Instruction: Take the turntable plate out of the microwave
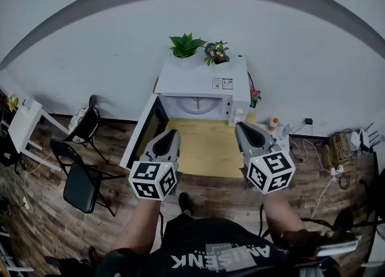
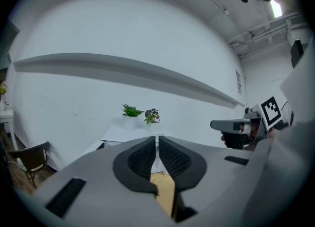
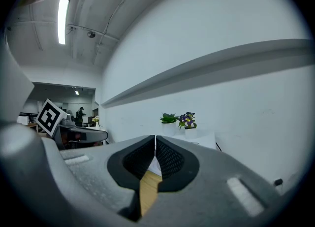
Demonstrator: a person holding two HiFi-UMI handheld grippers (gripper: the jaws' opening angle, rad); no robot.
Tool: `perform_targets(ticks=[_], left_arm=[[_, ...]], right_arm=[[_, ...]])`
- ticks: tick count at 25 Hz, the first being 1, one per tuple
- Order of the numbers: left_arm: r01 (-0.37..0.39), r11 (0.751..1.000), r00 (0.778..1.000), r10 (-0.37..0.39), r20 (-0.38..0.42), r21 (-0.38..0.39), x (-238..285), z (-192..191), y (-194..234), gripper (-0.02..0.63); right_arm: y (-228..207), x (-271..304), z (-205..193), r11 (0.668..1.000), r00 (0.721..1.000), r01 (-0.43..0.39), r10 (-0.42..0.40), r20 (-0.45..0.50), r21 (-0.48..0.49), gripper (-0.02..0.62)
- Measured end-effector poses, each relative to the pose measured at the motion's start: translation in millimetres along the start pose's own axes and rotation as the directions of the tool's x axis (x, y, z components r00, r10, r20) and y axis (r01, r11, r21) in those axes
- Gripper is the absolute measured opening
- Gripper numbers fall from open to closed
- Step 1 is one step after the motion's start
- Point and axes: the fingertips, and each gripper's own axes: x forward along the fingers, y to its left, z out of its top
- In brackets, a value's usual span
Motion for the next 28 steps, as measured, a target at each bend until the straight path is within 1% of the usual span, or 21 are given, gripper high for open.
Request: perform_targets(ticks=[5,11,15,19,21,23,26,28], left_arm=[[0.018,1.000,1.000,-0.018,0.014,0.008,34.6,14.5,33.6,0.002],[0.064,0.998,0.998,-0.064,-0.009,0.010,71.0,19.8,75.2,0.003],[0.099,0.995,0.995,-0.098,0.009,-0.005,89.4,26.7,100.9,0.003],[0.112,0.994,0.994,-0.112,-0.009,-0.007,104.4,26.1,116.3,0.003],[0.111,0.994,0.994,-0.111,-0.002,-0.013,110.1,26.5,118.2,0.005],[0.109,0.994,0.994,-0.109,0.001,-0.016,115.6,25.8,117.8,0.077],[0.065,0.998,0.998,-0.066,-0.005,-0.018,121.6,23.8,119.3,0.092],[0.054,0.998,0.998,-0.054,-0.011,-0.025,124.1,21.5,113.4,0.109]], right_arm=[[-8.3,43.2,5.6,1.000,0.999,0.029,-0.029,-0.016,-0.005,0.005],[-14.1,92.2,8.3,0.997,0.996,0.081,-0.082,-0.030,-0.009,0.005],[-14.5,123.0,12.3,0.995,0.995,0.095,-0.095,-0.020,-0.007,0.010],[-16.1,142.2,15.4,0.995,0.995,0.097,-0.097,-0.007,0.014,0.021],[-22.4,149.9,17.5,0.996,0.996,0.087,-0.086,-0.002,0.015,0.025],[-27.8,156.7,17.9,0.998,0.998,0.059,-0.059,0.001,0.011,0.029],[-33.8,165.0,18.0,1.000,1.000,0.004,-0.004,0.003,0.020,0.047],[-39.0,167.0,17.8,1.000,1.000,-0.023,0.023,0.001,0.013,0.077]])
